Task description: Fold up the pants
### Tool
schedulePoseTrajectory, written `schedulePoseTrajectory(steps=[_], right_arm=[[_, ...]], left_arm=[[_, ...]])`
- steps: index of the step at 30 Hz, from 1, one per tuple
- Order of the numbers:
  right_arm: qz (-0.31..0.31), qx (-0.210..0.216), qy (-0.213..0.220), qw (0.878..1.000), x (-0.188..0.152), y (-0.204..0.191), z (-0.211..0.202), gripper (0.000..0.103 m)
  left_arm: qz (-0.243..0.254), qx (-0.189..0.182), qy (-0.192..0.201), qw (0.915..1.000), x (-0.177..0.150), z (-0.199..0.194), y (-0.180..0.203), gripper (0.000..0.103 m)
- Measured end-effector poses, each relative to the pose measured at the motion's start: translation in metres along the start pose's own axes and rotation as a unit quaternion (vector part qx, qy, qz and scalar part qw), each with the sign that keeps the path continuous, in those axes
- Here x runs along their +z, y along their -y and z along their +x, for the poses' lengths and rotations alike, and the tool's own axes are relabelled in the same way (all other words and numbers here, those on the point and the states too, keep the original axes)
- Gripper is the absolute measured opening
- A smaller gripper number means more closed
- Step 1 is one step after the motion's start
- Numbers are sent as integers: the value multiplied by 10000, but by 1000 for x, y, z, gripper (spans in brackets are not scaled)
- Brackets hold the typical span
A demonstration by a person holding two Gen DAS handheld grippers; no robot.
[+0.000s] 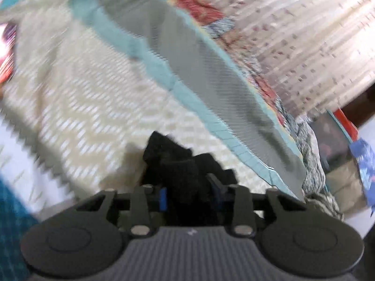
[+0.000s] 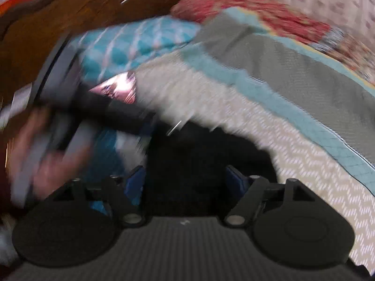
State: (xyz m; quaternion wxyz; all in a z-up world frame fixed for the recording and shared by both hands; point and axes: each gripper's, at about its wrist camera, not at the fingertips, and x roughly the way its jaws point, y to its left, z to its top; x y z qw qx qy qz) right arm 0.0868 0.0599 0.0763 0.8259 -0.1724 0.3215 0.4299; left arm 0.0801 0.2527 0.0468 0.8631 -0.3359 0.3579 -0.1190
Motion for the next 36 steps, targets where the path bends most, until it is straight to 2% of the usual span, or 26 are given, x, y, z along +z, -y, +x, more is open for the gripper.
schedulePoseTrajectory(steps=[2, 3, 4, 5, 6, 8, 10, 12, 15, 19, 21, 22, 23, 26, 29, 33, 36], right_arm=[[-251, -312, -59, 9992, -5, -13, 16, 77], [-133, -439, -49, 9989, -2, -13, 24, 65], [41, -526, -27, 9986, 2, -9, 30, 25], [188, -659, -3, 9976, 7, -2, 35, 11], [349, -842, 20, 9958, 14, 9, 37, 12], [574, -1227, 243, 9905, 22, 30, 26, 12], [734, -1641, 422, 9828, 27, 51, 14, 12], [1032, -1907, 539, 9747, 27, 74, 4, 11], [1393, -2031, 484, 9680, 21, 98, 4, 11], [1545, -2069, 332, 9655, 12, 101, 19, 12], [1680, -1986, 349, 9649, 8, 97, 22, 12], [1720, -1945, 374, 9650, 9, 95, 23, 12], [1732, -1913, 398, 9653, 11, 94, 23, 12], [1660, -1839, 485, 9676, 16, 86, 16, 12], [1515, -1559, 759, 9731, 20, 74, 1, 12], [1033, -864, 1071, 9851, 23, 47, -19, 12], [610, -185, 990, 9930, 18, 18, -21, 12]], left_arm=[[147, -76, -38, 9999, 6, 4, 17, 23], [211, -138, -57, 9997, 8, 5, 24, 23], [282, -181, -64, 9994, 9, 5, 31, 23], [367, -191, -32, 9991, 10, 2, 37, 25], [416, -176, 28, 9990, 10, -2, 39, 27], [377, -159, 202, 9990, 9, -13, 35, 50], [167, -53, 351, 9992, 8, -20, 22, 51], [-117, 167, 307, 9993, 7, -16, 5, 51], [-606, 354, 16, 9975, -3, -2, -20, 51], [-715, 377, -359, 9961, -25, 13, -31, 49], [-577, 255, -460, 9969, -35, 19, -24, 47], [-419, 235, -523, 9975, -39, 24, -16, 32], [-249, 284, -580, 9976, -41, 29, -9, 8], [182, 704, -494, 9961, -42, 35, 9, 8], [715, 1079, 30, 9916, -42, 7, 30, 8], [1522, 1530, 676, 9741, -61, -61, 57, 8], [1753, 2003, 598, 9621, -97, -89, 61, 8]])
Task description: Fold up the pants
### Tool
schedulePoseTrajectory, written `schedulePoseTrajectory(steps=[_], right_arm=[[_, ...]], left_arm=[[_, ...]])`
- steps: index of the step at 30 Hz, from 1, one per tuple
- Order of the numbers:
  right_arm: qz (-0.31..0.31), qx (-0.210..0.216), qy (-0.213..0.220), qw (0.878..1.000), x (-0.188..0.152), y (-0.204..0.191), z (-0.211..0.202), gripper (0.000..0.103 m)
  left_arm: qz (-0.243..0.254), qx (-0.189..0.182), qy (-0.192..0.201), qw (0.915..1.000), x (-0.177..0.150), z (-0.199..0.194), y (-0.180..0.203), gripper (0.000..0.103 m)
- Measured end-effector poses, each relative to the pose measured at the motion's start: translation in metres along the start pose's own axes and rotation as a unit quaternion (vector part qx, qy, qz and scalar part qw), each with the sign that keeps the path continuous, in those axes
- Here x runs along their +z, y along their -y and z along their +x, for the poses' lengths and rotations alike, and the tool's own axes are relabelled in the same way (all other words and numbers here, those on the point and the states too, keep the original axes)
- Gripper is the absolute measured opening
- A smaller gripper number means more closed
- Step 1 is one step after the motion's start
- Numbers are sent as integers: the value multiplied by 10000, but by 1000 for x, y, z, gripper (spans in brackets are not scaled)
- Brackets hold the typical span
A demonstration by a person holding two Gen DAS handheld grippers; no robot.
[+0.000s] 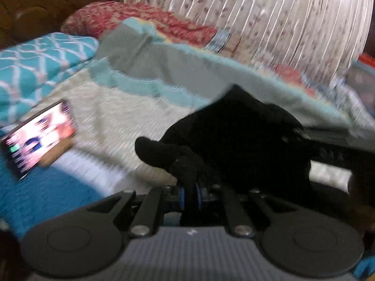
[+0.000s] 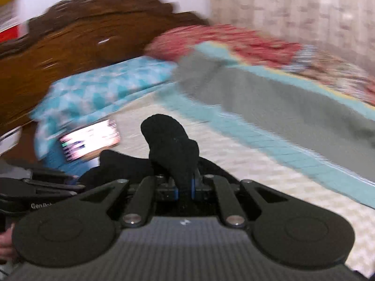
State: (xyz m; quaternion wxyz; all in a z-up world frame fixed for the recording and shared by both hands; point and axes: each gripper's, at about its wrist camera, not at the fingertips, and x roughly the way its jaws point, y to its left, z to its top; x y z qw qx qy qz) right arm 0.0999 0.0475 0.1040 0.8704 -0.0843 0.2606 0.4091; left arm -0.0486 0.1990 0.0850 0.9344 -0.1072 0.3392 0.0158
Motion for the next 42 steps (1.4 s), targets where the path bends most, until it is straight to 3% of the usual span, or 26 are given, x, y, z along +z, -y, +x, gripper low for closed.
schedulePoseTrajectory(steps=[3, 6, 8, 10, 11, 16, 18, 20, 21, 24, 25, 26, 27, 28, 29, 30, 31, 34, 37, 39, 40, 42], right_arm=[[-310, 569, -507, 9966, -21, -30, 18, 16], [-772, 893, -1234, 9853, -52, -59, 45, 17], [-646, 977, -1391, 9833, -60, -60, 49, 24], [-361, 1133, -1437, 9824, -57, -53, 48, 45], [-158, 1271, -1446, 9812, -54, -48, 45, 49], [257, 1397, -1243, 9820, -44, -39, 14, 51], [443, 1263, -1132, 9845, -47, -30, -9, 51], [695, 1022, -1041, 9869, -57, -17, -36, 51], [818, 880, -1012, 9876, -64, -10, -48, 51], [1307, 344, -956, 9862, -95, 14, -88, 51], [1521, 123, -937, 9838, -107, 23, -102, 51], [1720, -37, -916, 9808, -118, 31, -112, 51], [1999, -197, -874, 9757, -130, 41, -125, 51], [2239, -341, -833, 9704, -140, 49, -136, 51], [2450, -577, -793, 9646, -152, 58, -148, 51], [2566, -803, -743, 9603, -161, 65, -158, 51], [2693, -1006, -651, 9556, -169, 71, -169, 51], [3343, -1515, -359, 9295, -196, 100, -201, 51], [4010, -1847, -216, 8970, -224, 127, -216, 46], [4391, -1755, -87, 8811, -240, 137, -217, 45], [4439, -1738, -10, 8791, -242, 137, -217, 46], [4189, -1807, -56, 8898, -236, 132, -214, 47]], left_arm=[[33, 311, -630, 9975, -33, 8, 1, 13], [-266, 46, -935, 9953, -48, 2, -13, 12], [-415, -185, -768, 9960, -46, -15, -27, 19], [-703, -465, -626, 9945, -36, -29, -43, 25], [-825, -486, -505, 9941, -29, -33, -49, 27], [-1239, -426, 81, 9914, 12, -43, -71, 31], [-888, -463, 263, 9946, 31, -36, -56, 34], [-365, -376, 265, 9983, 44, -15, -35, 50], [-156, -318, 197, 9992, 48, -2, -25, 50], [564, -180, -310, 9978, 58, 54, 6, 55], [850, -55, -526, 9950, 60, 74, 15, 63], [1063, -8, -784, 9912, 56, 88, 21, 64], [1121, 6, -1104, 9875, 53, 102, 26, 59], [983, -36, -1451, 9845, 50, 113, 25, 44], [896, -27, -1468, 9851, 48, 112, 25, 35], [928, -19, -1355, 9864, 47, 106, 26, 20], [903, -60, -1254, 9880, 48, 97, 25, 12], [546, -15, -721, 9959, 48, 62, 12, 10], [164, 365, -401, 9984, 31, 38, -5, 10], [70, 750, -517, 9958, 19, 46, -12, 10], [382, 1234, -507, 9903, 9, 58, -7, 4], [1059, 2753, -803, 9521, -7, 92, -6, 4]])
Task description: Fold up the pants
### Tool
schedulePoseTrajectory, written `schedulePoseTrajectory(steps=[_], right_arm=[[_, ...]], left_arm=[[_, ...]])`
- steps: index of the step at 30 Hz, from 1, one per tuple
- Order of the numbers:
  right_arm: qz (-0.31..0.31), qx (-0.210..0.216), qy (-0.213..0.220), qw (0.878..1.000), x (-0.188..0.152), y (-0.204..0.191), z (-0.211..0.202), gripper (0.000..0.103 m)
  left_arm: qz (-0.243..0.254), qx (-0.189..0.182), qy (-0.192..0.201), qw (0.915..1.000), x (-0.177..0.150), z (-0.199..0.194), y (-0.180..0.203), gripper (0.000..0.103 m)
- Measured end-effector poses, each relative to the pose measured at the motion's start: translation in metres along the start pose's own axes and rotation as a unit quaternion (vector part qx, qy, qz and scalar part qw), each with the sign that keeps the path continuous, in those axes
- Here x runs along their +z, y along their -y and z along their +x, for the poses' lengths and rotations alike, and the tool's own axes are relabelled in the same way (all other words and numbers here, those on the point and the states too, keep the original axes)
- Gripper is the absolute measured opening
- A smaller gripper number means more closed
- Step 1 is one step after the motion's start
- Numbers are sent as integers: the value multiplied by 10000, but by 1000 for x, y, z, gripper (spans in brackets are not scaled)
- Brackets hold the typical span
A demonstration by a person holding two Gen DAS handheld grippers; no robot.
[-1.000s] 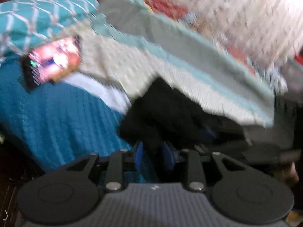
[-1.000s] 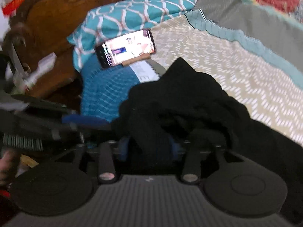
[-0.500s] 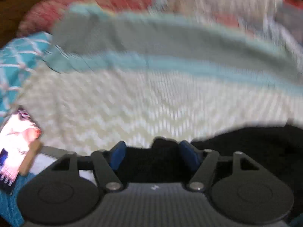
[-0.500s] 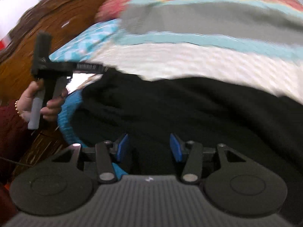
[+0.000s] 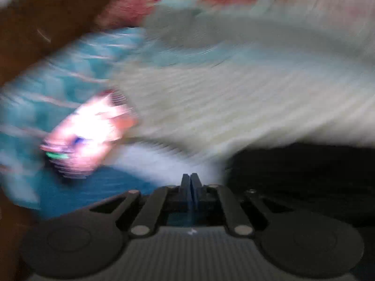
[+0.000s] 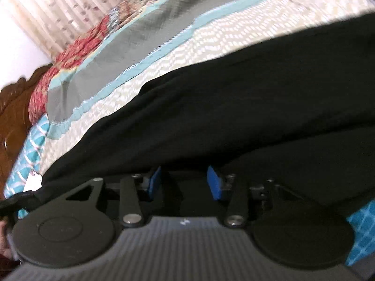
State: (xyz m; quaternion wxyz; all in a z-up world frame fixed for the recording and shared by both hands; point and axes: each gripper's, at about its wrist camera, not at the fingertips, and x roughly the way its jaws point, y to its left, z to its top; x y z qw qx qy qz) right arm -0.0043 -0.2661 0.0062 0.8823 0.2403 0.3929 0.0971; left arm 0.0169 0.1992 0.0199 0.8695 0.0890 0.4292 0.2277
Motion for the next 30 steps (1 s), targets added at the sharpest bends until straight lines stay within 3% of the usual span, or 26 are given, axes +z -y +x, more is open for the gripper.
schedulePoseTrajectory(steps=[1, 3, 6, 8, 12, 14, 17, 20, 22, 23, 24, 26, 28, 30], right_arm=[[-188, -32, -11, 9998, 0, -4, -1, 47], [-367, 69, 19, 9993, 1, -4, -11, 47], [-349, 263, 295, 9986, 0, 9, -48, 47], [-405, 270, 639, 9968, 0, 22, -75, 47], [-557, -688, 1408, 9861, 21, 66, -128, 46], [-430, -1263, 1656, 9771, 44, 97, -145, 47], [-506, -1898, 1762, 9646, 78, 129, -147, 47], [-726, -2471, 1432, 9556, 104, 167, -140, 48], [-624, -2551, 1095, 9587, 116, 188, -128, 47], [-572, -2496, 930, 9622, 116, 196, -127, 43], [-593, -2455, 753, 9646, 118, 201, -122, 27], [-854, -2549, 745, 9603, 117, 194, -117, 25], [-1138, -2727, 1181, 9480, 120, 187, -129, 24], [-813, -2713, 1791, 9422, 128, 195, -149, 25]], left_arm=[[-140, -13, -242, 9996, -3, 9, -4, 4], [-748, -513, -319, 9954, 0, -4, -29, 6], [-1153, -847, -20, 9897, 1, -45, -56, 7], [-960, -945, 325, 9903, 3, -76, -58, 7], [-107, -1709, 842, 9816, 9, -125, -16, 14], [566, -2120, 1044, 9700, 6, -144, 27, 25], [1537, -2606, 1199, 9456, -8, -167, 102, 31], [2530, -3032, 1505, 9063, -31, -191, 175, 42], [3055, -3205, 1679, 8808, -46, -206, 212, 45], [3282, -3306, 1721, 8680, -51, -211, 228, 45], [3478, -3364, 1722, 8580, -56, -214, 244, 45], [3788, -3343, 1687, 8464, -65, -214, 268, 43], [3939, -3262, 1608, 8442, -69, -211, 284, 30], [3920, -3358, 1486, 8435, -67, -209, 287, 20]])
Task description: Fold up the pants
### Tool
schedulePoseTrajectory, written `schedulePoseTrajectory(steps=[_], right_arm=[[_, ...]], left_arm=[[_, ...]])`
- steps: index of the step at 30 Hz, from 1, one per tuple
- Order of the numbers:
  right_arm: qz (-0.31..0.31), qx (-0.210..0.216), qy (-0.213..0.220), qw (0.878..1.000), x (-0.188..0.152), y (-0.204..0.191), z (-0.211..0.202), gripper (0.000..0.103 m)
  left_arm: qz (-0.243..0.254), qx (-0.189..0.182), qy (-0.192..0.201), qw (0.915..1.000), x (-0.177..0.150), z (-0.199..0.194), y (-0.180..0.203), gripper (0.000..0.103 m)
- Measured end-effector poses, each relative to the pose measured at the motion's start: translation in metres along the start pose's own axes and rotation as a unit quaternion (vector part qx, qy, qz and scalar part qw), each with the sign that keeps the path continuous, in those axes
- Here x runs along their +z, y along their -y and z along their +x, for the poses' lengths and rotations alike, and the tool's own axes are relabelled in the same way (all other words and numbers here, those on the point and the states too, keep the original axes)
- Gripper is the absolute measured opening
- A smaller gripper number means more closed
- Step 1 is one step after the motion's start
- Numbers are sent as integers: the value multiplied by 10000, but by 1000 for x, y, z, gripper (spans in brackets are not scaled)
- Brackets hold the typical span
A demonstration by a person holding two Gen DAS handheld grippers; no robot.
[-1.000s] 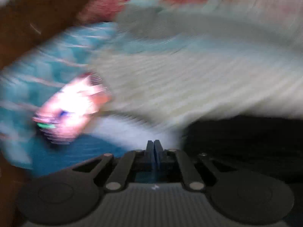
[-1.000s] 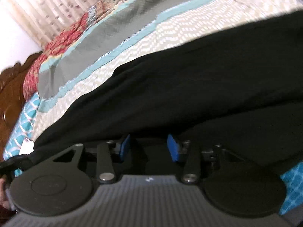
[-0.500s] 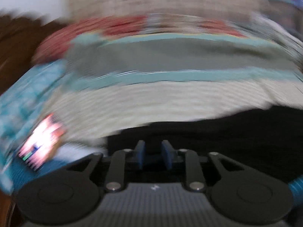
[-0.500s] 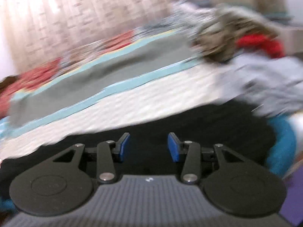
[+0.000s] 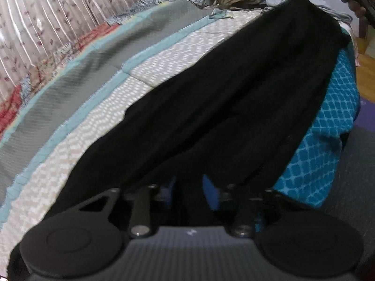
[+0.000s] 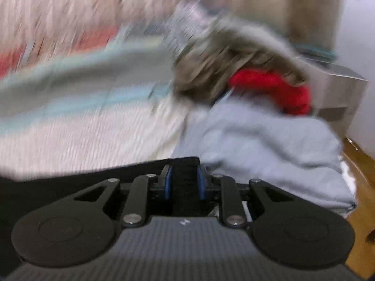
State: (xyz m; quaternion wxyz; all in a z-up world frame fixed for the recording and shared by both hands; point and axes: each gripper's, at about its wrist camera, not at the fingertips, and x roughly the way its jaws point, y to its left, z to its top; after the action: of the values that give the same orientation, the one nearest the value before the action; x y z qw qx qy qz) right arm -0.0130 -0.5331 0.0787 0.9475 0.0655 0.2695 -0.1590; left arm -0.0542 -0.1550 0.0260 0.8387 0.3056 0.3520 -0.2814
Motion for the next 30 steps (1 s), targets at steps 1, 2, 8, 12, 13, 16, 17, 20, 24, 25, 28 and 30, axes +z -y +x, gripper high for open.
schedulePoseTrajectory(steps=[1, 2, 8, 12, 13, 16, 17, 20, 24, 25, 28, 30], right_arm=[[201, -16, 16, 9998, 2, 6, 2, 26], [189, -66, -85, 9998, 1, 9, 11, 26], [124, 150, -86, 9998, -20, 9, 8, 42], [1190, 316, 260, 9920, -31, 40, -30, 46], [1376, 305, 278, 9896, -36, 47, -37, 46], [1857, 467, 230, 9812, -54, 61, -53, 47], [2000, 532, 202, 9781, -61, 65, -57, 47], [2297, 705, 109, 9706, -75, 65, -63, 51], [2758, 895, -119, 9570, -96, 63, -61, 58], [2969, 1018, -136, 9494, -100, 64, -60, 58], [3543, 1247, -64, 9268, -112, 69, -58, 59], [3638, 1339, -20, 9218, -111, 69, -61, 58]], left_arm=[[6, -16, -15, 10000, 2, 0, 1, 18], [42, 1, -28, 10000, 4, 1, 3, 18], [-61, -154, -66, 9998, 6, -6, 0, 3], [-61, -498, 78, 9987, 2, -14, 0, 3], [-35, -618, 102, 9980, 2, -14, 1, 3], [68, -757, 167, 9970, 4, -18, 5, 3], [40, -776, 174, 9968, 5, -18, 3, 3], [-312, -966, 160, 9947, 14, -15, -11, 3], [-964, -1260, 61, 9873, 26, -10, -30, 7], [-1129, -1304, 19, 9850, 30, -7, -34, 7], [-1638, -1480, -191, 9751, 40, 7, -40, 7], [-1962, -1619, -356, 9665, 43, 17, -47, 7]])
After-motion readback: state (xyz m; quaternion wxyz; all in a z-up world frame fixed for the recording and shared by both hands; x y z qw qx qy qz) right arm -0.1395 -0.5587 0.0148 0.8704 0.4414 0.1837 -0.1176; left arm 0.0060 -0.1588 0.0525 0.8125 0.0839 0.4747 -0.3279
